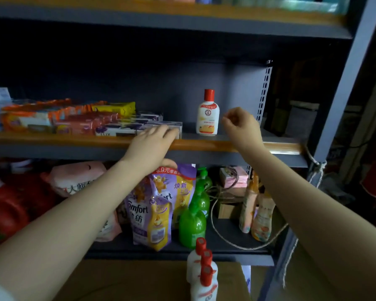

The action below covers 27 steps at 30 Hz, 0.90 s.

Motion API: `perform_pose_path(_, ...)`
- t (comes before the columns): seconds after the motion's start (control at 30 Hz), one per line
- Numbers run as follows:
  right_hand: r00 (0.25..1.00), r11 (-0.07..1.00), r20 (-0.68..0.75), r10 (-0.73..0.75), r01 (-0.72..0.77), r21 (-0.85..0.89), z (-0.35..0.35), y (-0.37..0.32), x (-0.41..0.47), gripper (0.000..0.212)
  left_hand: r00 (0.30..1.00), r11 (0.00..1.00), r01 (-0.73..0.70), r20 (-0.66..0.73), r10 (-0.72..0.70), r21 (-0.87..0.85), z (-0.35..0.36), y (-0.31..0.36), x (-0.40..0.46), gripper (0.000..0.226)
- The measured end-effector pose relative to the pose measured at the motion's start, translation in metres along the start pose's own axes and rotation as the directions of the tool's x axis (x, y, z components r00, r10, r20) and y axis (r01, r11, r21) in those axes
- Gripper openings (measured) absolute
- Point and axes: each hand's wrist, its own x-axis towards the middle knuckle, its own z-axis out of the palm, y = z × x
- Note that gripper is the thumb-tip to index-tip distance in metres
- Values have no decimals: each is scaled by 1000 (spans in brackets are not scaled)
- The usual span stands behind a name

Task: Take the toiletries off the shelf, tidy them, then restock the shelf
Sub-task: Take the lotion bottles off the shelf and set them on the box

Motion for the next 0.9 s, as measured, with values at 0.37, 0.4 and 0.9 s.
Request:
perform_pose_path(0.37, 964, 976, 195, 182, -153, -154, 46, 4, 84, 46, 998, 1000, 3, -62, -2, 2, 7, -4, -1, 93)
perform_pose_path(0.4, 966, 976, 174, 192, -169, -136, 51, 6, 88, 45, 997, 1000, 10, -77, -11, -6, 8, -4, -1, 93)
perform_pose_path(0.9, 916, 811, 372, -150, -101, 576, -4, -17, 24, 29, 998, 990, 37, -47, -44, -138, 7, -1, 0, 90)
